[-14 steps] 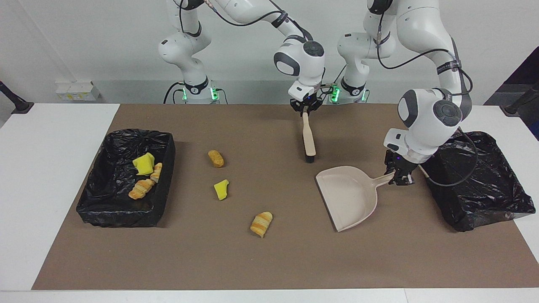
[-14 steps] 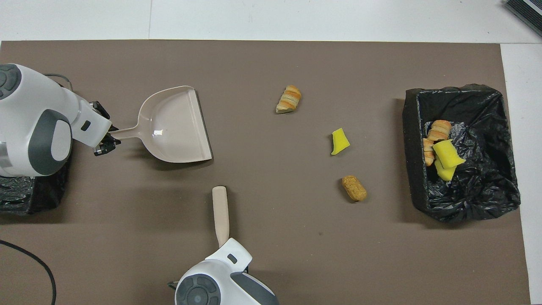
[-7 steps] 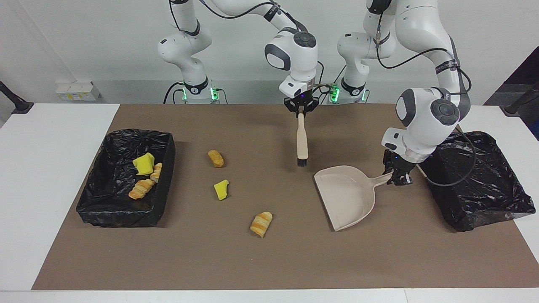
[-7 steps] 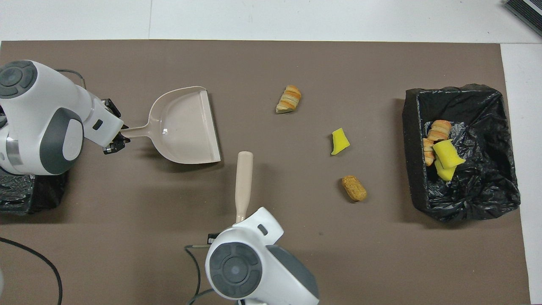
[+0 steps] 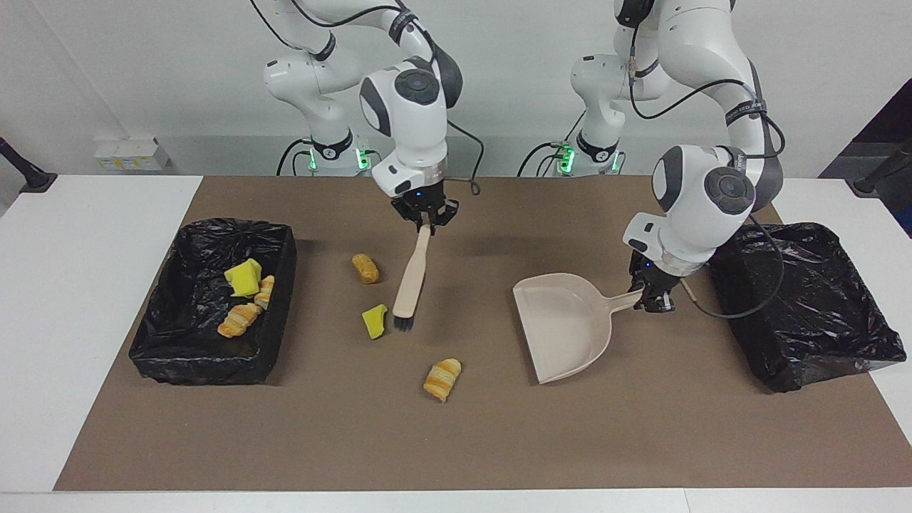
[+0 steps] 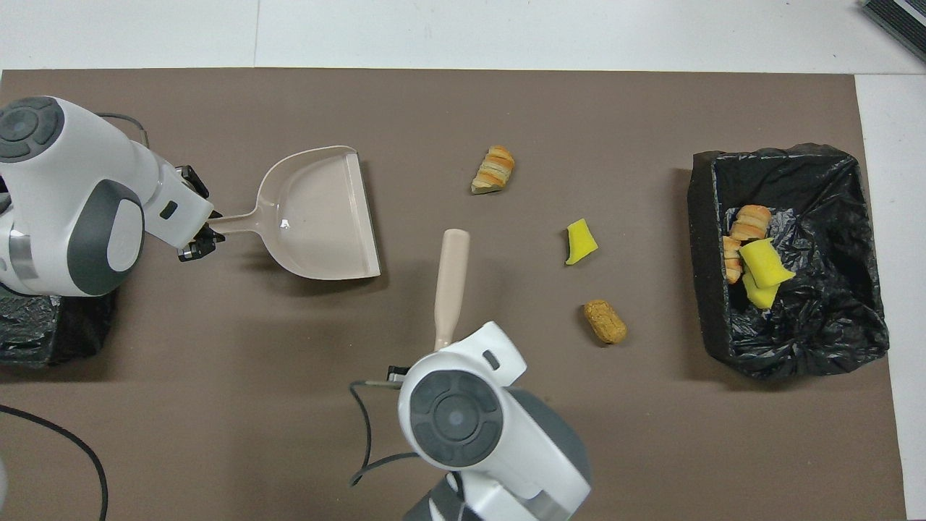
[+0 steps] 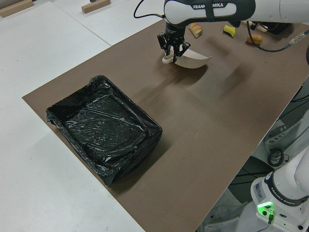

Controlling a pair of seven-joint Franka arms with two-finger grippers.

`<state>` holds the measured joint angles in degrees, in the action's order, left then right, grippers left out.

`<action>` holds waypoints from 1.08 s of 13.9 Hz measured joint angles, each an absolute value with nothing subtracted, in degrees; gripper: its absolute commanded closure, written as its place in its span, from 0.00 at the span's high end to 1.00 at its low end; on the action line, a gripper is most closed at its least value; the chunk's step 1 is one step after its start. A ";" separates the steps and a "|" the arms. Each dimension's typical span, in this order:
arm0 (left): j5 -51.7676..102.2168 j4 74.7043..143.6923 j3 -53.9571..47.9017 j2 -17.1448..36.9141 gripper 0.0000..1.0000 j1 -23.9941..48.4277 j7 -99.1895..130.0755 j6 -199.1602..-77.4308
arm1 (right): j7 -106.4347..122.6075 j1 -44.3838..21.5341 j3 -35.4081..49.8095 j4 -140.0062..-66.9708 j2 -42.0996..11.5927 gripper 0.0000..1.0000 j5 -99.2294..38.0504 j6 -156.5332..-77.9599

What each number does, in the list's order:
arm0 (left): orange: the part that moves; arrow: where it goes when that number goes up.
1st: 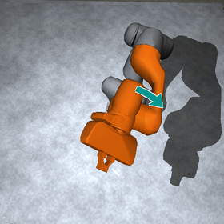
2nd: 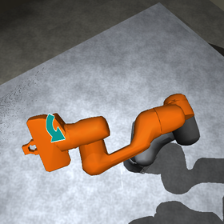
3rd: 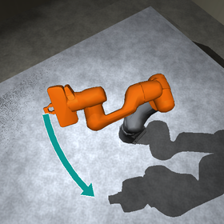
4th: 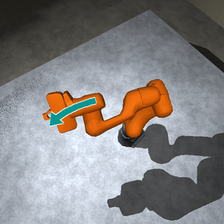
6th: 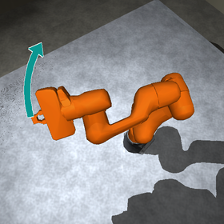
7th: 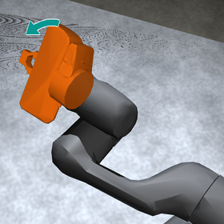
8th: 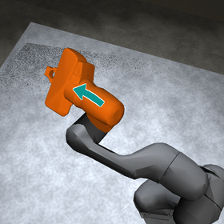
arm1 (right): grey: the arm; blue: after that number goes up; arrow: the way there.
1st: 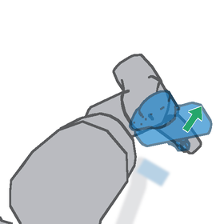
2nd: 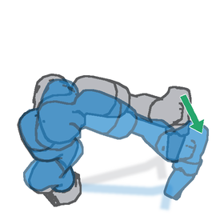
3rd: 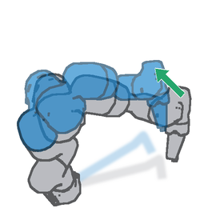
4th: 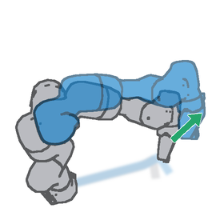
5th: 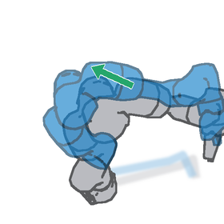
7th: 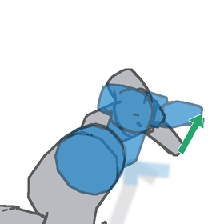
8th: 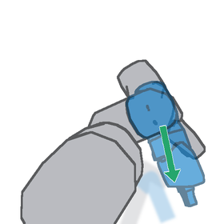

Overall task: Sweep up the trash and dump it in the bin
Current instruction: 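Sweep the remaining trash toward the dustpan with the right gripper's brush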

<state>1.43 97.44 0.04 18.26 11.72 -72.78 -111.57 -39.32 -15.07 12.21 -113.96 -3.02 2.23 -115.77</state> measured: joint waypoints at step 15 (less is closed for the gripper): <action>0.06 82.80 -0.25 29.70 0.00 15.33 -65.06 -105.71 | -16.13 -12.12 13.36 -91.20 -28.30 0.00 12.82 -113.23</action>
